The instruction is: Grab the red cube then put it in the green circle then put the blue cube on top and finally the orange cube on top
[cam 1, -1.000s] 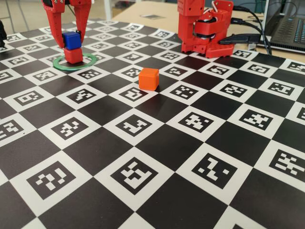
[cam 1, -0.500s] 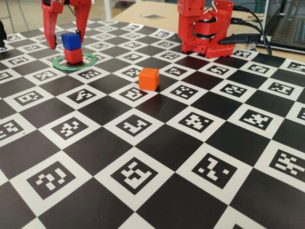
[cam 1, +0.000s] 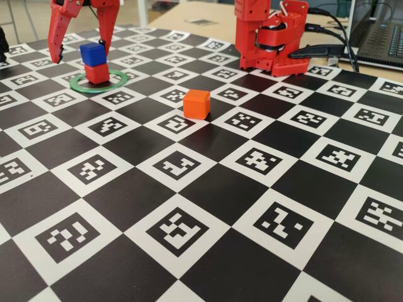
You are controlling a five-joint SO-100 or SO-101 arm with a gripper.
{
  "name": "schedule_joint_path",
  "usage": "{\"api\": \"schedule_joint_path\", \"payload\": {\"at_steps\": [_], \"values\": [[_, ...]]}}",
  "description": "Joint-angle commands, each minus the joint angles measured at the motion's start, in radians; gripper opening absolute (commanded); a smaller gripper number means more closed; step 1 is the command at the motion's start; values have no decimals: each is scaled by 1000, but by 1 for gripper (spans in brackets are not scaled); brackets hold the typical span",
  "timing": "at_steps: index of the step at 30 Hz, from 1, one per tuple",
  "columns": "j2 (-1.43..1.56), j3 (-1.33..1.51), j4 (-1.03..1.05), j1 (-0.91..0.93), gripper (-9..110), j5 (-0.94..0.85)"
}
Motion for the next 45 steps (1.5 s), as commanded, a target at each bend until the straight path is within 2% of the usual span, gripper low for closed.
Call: {"api": "schedule_joint_path", "payload": {"at_steps": [1, 12, 19, 29, 45], "values": [[106, -31, 44, 15, 45, -14], [239, -259, 325, -2, 49, -31], [348, -339, 492, -52, 49, 23], [497, -196, 500, -209, 49, 152], [554, 58, 451, -630, 49, 560]]}}
